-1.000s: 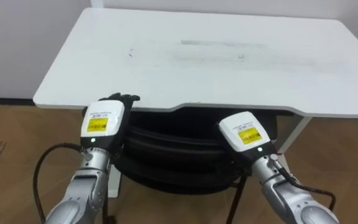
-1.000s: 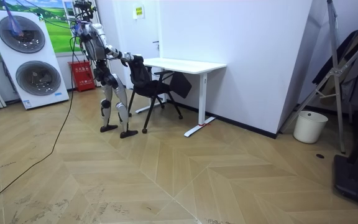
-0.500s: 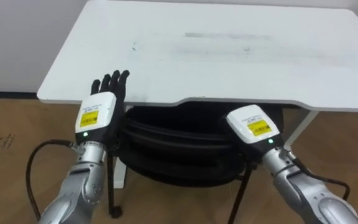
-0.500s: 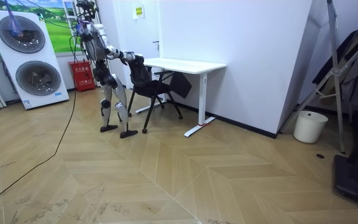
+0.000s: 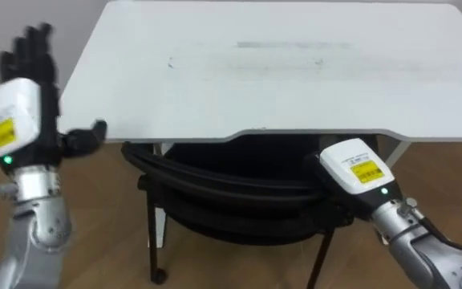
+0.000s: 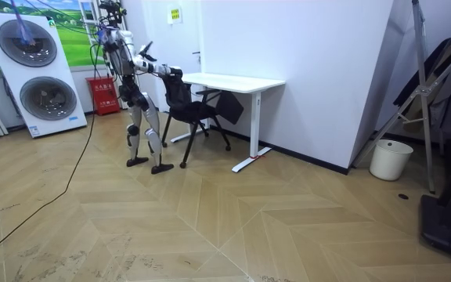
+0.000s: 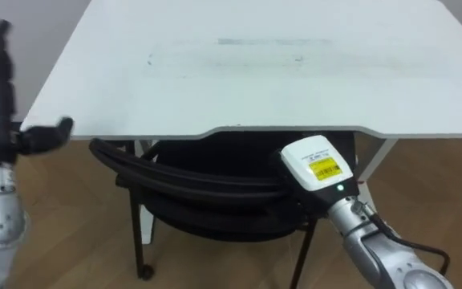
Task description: Push chair
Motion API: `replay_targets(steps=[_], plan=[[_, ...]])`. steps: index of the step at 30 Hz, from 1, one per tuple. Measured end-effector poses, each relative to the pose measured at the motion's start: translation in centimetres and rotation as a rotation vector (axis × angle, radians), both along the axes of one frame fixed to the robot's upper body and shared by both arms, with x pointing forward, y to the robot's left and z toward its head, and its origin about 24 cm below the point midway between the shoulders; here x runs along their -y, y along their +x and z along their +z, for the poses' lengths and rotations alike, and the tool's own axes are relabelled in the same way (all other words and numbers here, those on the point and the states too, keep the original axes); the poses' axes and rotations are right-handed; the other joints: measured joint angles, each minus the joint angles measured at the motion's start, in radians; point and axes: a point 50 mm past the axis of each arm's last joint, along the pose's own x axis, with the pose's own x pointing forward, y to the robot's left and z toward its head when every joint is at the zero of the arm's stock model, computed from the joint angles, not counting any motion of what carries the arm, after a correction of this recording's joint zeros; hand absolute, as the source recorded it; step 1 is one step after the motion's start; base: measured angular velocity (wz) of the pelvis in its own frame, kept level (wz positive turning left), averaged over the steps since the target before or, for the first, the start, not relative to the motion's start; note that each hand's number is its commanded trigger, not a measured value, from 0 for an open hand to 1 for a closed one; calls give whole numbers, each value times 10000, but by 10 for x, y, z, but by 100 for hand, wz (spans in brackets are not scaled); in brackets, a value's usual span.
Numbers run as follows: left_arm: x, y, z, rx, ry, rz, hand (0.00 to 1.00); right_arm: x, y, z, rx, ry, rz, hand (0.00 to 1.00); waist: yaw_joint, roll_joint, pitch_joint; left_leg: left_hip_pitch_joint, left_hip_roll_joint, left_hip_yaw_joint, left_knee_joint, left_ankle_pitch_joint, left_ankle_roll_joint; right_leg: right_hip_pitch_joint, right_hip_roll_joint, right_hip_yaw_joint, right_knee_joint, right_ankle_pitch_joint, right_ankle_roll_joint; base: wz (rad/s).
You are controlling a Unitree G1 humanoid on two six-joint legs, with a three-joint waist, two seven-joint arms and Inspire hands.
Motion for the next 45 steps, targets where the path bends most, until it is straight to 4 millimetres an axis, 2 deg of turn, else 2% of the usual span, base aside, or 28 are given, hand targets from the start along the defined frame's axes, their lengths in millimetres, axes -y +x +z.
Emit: replay_targets(steps=[3, 7, 10, 13, 20, 26, 28, 30, 32, 34, 37, 41, 45], plan=[[-16, -12, 0, 659, -353, 980, 0, 8, -5, 1, -13, -75, -94, 0, 32, 7, 10, 156, 3, 180, -83, -33, 51, 48, 20, 97, 29, -111, 99, -10], [-34, -34, -11, 658, -917, 2035, 0, 19, -15, -1, 84, 48, -425, 0, 127, -24, 13, 308, 8, 517, -138, -81, 118, 63, 23, 172, 126, -205, 110, -8], [-42, -45, -16, 849, -1463, 2560, 0, 25, -21, -2, 202, 109, -711, 0, 142, -38, 11, 314, 13, 580, -134, -122, 144, 66, 10, 165, 139, -257, 145, 0], [-49, -54, -17, 872, -1446, 3002, 0, 32, -29, -3, 377, 182, -1069, 0, 170, -31, 6, 310, 37, 771, -134, -161, 158, 101, 0, 125, 94, -303, 193, 0], [-58, -73, -31, 464, -1498, 3713, 0, 50, -50, -5, 622, 428, -1961, 0, 228, -15, -4, 333, 37, 780, -128, -251, 187, 219, 3, 96, -53, -283, 167, 0], [-66, -97, -60, -525, -2378, 4603, 0, 60, -67, -15, 874, 1388, -3076, 0, 278, 50, -69, 488, 48, 902, -146, -339, 216, 343, 12, 141, -30, -350, 194, -2], [-64, -110, -80, -1445, -2840, 4986, 0, 62, -76, -22, 1100, 2803, -4190, 0, 382, 99, -140, 541, 47, 938, -138, -389, 229, 376, 11, 174, -17, -365, 213, -2], [-65, -118, -95, -1980, -3405, 5358, 0, 61, -81, -30, 1264, 3524, -4906, 0, 405, 92, -154, 614, 47, 935, -124, -421, 236, 465, 8, 161, -17, -390, 234, 4], [-65, -128, -107, -2468, -3879, 5639, 0, 66, -86, -34, 1032, 3475, -5147, 0, 394, 72, -176, 635, 51, 881, -101, -488, 242, 577, -7, 105, -55, -435, 288, 10], [-64, -146, -124, -3210, -4473, 6073, 0, 69, -93, -39, 781, 3493, -5429, 0, 429, -37, -312, 658, 64, 815, -95, -517, 241, 697, -12, 62, -175, -458, 332, 10], [-63, -167, -143, -3710, -5594, 6879, 0, 73, -100, -42, 774, 3584, -5774, 0, 437, -104, -308, 673, 75, 809, 92, -648, 288, 844, -42, -72, -187, -428, 287, 9], [-62, -182, -155, -4012, -6369, 7506, 0, 77, -105, -45, 818, 3612, -6044, 0, 499, -130, -287, 755, 45, 815, 120, -717, 333, 947, -62, -66, -202, -454, 334, 1], [-54, -207, -177, -5627, -6578, 7876, 0, 80, -112, -47, 845, 3727, -6411, 0, 529, -129, -285, 812, 35, 831, 127, -793, 357, 982, -55, -15, -200, -479, 351, -3]])
